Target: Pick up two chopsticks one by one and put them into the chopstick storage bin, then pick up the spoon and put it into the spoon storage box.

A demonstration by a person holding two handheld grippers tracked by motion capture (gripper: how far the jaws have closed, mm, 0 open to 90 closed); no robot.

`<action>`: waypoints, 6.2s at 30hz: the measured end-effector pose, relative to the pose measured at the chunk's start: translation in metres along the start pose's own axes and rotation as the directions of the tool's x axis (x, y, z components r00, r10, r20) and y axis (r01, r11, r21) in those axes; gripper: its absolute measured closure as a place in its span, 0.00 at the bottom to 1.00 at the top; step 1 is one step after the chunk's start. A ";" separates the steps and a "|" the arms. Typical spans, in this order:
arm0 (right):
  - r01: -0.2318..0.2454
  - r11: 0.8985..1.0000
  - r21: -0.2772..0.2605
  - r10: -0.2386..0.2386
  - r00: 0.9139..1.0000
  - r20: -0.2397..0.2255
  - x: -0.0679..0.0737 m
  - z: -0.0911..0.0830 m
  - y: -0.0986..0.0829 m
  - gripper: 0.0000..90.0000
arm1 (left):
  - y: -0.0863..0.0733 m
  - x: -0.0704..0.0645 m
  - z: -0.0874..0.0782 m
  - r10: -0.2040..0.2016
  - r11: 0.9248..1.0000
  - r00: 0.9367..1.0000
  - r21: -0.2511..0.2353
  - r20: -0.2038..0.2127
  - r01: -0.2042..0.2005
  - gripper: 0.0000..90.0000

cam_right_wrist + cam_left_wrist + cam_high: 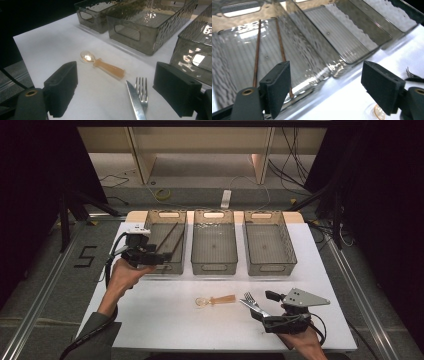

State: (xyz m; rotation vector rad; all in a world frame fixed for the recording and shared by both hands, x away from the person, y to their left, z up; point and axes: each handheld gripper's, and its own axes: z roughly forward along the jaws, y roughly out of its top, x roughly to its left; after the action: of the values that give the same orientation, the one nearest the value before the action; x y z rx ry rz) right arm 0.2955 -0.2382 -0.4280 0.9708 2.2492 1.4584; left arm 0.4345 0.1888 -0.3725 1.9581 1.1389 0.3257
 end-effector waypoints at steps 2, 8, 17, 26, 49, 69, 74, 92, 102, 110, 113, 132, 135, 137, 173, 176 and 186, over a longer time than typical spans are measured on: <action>0.000 1.000 -0.002 0.000 1.000 0.000 0.001 0.000 0.000 0.22 | -0.002 -0.006 0.001 0.017 1.000 1.000 0.000 0.021 -0.017 0.25; 0.003 1.000 0.002 -0.003 1.000 0.001 0.001 0.000 0.000 0.22 | -0.005 -0.029 0.009 0.075 0.997 0.995 0.021 0.067 -0.077 0.22; 0.004 1.000 -0.001 -0.004 1.000 -0.001 0.000 -0.001 0.000 0.22 | -0.008 -0.051 0.022 0.126 0.989 0.986 0.058 0.108 -0.133 0.20; 0.000 1.000 -0.004 0.000 1.000 -0.001 -0.001 -0.001 0.000 0.22 | -0.014 -0.067 0.035 0.168 0.979 0.977 0.094 0.129 -0.181 0.20; -0.002 1.000 -0.004 0.002 1.000 0.003 -0.004 -0.001 -0.001 0.22 | -0.023 -0.093 0.054 0.223 0.962 0.959 0.119 0.175 -0.245 0.18; -0.006 1.000 -0.001 0.006 1.000 0.003 -0.005 -0.001 -0.001 0.22 | -0.029 -0.120 0.083 0.280 0.920 0.934 0.218 0.221 -0.327 0.22; 0.003 1.000 0.000 -0.003 1.000 0.003 -0.003 0.000 0.000 0.22 | -0.031 -0.127 0.092 0.302 0.905 0.923 0.234 0.238 -0.357 0.26; 0.015 1.000 0.008 -0.015 1.000 0.004 0.000 0.001 0.001 0.22 | -0.041 -0.139 0.125 0.355 0.832 0.884 0.328 0.304 -0.447 0.56; 0.014 1.000 0.007 -0.014 1.000 0.002 0.000 0.001 0.001 0.22 | -0.047 -0.139 0.133 0.398 0.801 0.867 0.348 0.299 -0.488 0.67; 0.013 1.000 0.006 -0.013 1.000 0.002 0.000 0.001 0.001 0.22 | -0.049 -0.145 0.133 0.435 0.778 0.846 0.345 0.308 -0.526 0.76; 0.017 1.000 0.009 -0.017 1.000 0.003 0.000 0.001 0.001 0.22 | -0.050 -0.148 0.133 0.450 0.770 0.838 0.342 0.308 -0.539 0.79; 0.014 1.000 0.007 -0.014 1.000 0.003 -0.001 0.000 0.001 0.22 | -0.046 -0.135 0.126 0.394 0.816 0.874 0.329 0.286 -0.475 0.86; 0.015 1.000 0.004 -0.015 1.000 0.004 -0.001 0.000 0.001 0.22 | -0.041 -0.129 0.121 0.379 0.832 0.883 0.316 0.275 -0.456 0.86; 0.015 1.000 0.006 -0.015 1.000 0.005 -0.001 0.000 0.001 0.23 | -0.037 -0.126 0.116 0.370 0.844 0.891 0.305 0.265 -0.441 0.86; 0.010 1.000 0.007 -0.010 1.000 0.007 -0.001 0.000 0.000 0.22 | 0.002 -0.101 0.063 0.281 0.938 0.942 0.155 0.183 -0.309 0.86; 0.011 1.000 0.007 -0.011 1.000 0.008 -0.001 0.000 0.000 0.22 | 0.005 -0.099 0.062 0.282 0.941 0.943 0.142 0.176 -0.308 0.86; 0.008 1.000 0.006 -0.008 1.000 0.006 -0.002 0.000 0.000 0.22 | 0.016 -0.084 0.055 0.248 0.958 0.958 0.108 0.147 -0.264 0.86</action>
State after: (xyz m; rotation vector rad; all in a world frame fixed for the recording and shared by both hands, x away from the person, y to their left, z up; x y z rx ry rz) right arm 0.2972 -0.2394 -0.4280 0.9654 2.2512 1.4444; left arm 0.4296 0.0872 -0.3800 2.2107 0.8384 0.2597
